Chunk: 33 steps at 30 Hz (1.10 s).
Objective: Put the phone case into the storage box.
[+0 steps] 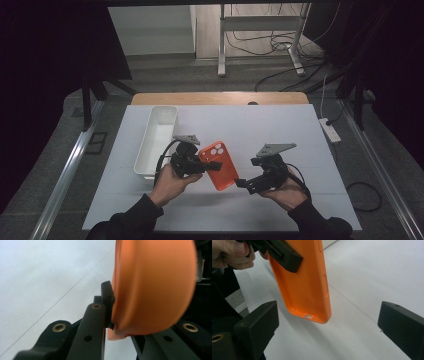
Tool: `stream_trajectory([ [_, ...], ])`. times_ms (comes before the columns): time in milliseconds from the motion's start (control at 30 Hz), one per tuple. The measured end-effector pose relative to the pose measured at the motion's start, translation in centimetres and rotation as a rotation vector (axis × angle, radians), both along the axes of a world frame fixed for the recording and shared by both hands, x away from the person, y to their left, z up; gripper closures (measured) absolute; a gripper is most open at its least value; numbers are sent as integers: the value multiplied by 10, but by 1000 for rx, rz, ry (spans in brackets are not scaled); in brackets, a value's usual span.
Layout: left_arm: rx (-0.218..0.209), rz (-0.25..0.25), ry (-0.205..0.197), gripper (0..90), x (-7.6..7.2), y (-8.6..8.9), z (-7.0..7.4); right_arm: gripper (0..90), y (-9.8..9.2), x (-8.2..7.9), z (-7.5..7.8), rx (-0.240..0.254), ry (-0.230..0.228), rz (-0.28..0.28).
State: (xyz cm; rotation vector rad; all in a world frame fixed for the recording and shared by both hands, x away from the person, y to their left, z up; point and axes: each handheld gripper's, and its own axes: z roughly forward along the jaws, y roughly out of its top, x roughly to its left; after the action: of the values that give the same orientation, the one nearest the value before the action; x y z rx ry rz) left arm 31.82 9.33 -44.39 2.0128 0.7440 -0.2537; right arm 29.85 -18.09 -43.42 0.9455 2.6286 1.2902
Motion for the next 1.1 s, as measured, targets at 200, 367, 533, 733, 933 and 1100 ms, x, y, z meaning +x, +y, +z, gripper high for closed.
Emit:
stream_trajectory([
  [200,0,-42,-4,849,-1,-3,0,32,6,-2,-1,-17,24,35],
  [367,-29,-104,-18,849,-3,-6,4,200,11,-5,-4,-3,8,102],
  [533,-51,-149,-19,849,-5,-8,7,311,14,-5,-6,6,21,147],
  [733,-78,-208,-19,849,-7,-12,8,479,16,-4,-7,49,63,210],
  [933,-83,-244,-30,847,-10,-16,10,681,18,-4,-7,98,96,271],
  [1100,-108,-253,-28,783,-9,-16,10,844,17,-5,-6,109,111,325],
])
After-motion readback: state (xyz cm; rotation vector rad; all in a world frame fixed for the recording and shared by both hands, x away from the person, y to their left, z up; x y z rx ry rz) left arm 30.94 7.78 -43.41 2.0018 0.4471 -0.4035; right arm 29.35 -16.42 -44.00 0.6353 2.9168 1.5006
